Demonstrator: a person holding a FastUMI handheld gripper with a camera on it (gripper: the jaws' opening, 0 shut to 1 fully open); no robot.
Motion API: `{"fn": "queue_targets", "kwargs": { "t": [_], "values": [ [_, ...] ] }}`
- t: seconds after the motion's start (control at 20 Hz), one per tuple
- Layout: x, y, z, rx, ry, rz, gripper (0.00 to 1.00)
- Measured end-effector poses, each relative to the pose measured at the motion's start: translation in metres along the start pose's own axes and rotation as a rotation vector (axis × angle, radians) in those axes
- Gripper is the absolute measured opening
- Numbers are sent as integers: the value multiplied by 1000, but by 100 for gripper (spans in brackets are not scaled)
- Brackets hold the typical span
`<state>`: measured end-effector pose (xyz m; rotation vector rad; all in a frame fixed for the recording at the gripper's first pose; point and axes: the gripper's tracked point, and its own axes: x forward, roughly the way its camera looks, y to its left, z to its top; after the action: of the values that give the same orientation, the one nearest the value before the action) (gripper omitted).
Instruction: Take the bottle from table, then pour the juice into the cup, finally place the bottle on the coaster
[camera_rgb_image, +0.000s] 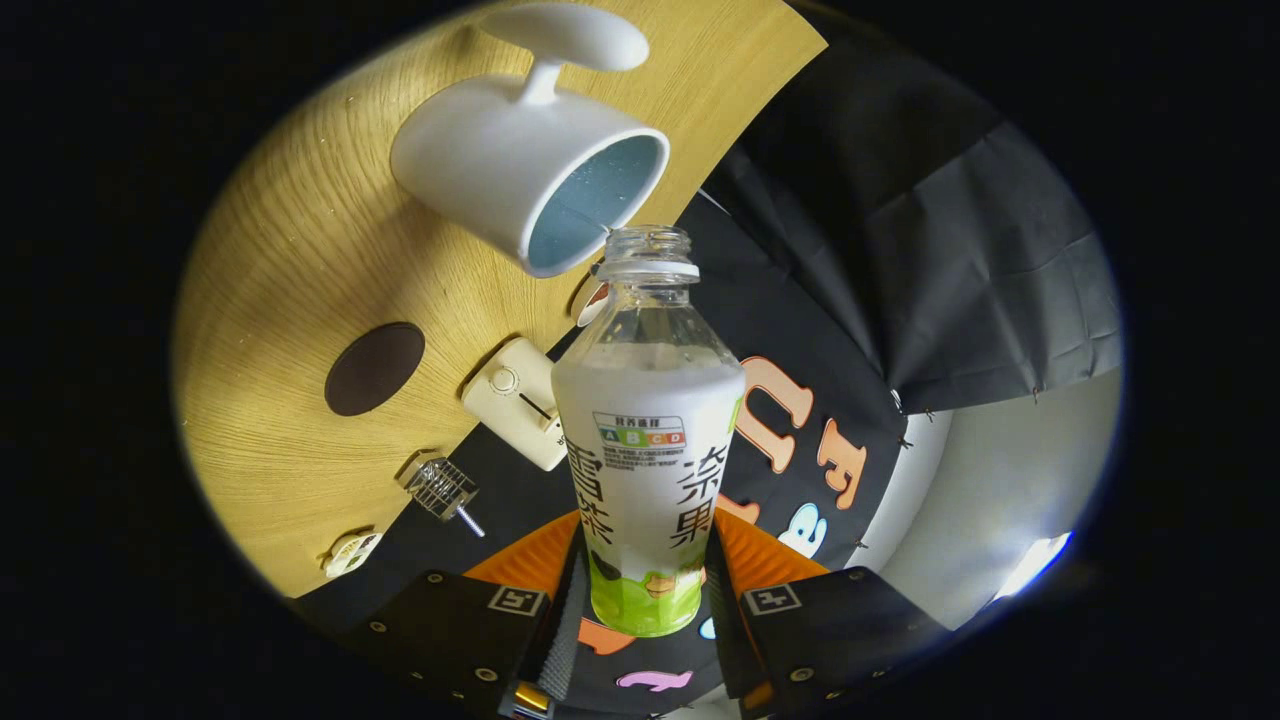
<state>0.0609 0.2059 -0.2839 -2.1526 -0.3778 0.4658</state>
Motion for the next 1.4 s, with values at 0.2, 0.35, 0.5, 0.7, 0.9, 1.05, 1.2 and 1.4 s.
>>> {"fn": "queue_targets", "kwargs": {
  "t": [0.2,0.35,0.5,0.7,0.9,1.05,1.2,1.4],
  "values": [
    [0,2,0,20,5,16,57],
    [-1,8,0,61,11,34,57],
    [-2,16,0,123,21,61,58],
    [-2,45,2,340,37,148,58],
    [-11,68,11,524,73,233,58],
    [-17,82,26,711,87,287,58],
    [-20,89,28,853,132,293,58],
    [-26,99,41,1104,179,322,58]
  ]
}}
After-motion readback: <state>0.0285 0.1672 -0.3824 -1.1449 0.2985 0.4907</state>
